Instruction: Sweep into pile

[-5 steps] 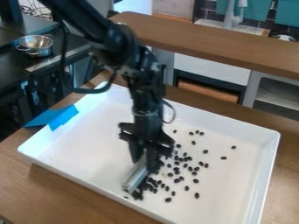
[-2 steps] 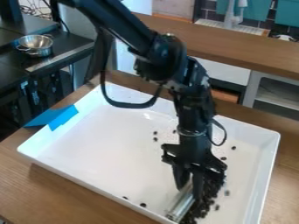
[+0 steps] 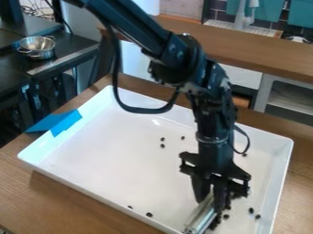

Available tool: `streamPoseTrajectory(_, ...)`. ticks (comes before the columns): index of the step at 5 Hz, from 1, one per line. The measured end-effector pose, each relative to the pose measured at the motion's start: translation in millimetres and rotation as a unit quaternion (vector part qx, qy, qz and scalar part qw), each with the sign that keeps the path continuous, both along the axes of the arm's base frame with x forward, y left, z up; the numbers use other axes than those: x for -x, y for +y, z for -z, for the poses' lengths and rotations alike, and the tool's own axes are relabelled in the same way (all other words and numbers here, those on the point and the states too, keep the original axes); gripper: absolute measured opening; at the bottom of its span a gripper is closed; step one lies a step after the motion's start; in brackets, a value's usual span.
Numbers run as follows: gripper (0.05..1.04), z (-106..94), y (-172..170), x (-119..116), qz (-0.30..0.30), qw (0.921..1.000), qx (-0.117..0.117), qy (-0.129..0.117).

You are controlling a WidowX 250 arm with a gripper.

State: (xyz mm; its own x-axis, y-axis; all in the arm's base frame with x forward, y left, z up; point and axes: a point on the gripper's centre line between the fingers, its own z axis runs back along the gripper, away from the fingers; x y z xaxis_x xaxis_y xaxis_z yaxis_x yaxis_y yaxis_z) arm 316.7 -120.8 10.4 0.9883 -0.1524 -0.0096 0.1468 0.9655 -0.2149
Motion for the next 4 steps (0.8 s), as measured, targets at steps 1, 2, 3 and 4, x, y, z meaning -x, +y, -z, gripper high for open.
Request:
streamPoseTrajectory(1,0.349,-9.6,28,2,0.004,0.9999,0.009,-0.014)
streamPoseTrajectory(2,0.349,-21.6,72,1,0.005,0.9992,0.020,-0.034)
streamPoseTrajectory(3,0.349,-31.6,115,3,0.009,0.9988,0.034,-0.036)
streamPoseTrajectory(4,0.349,-57.7,158,-17,-0.006,0.9974,0.034,-0.063)
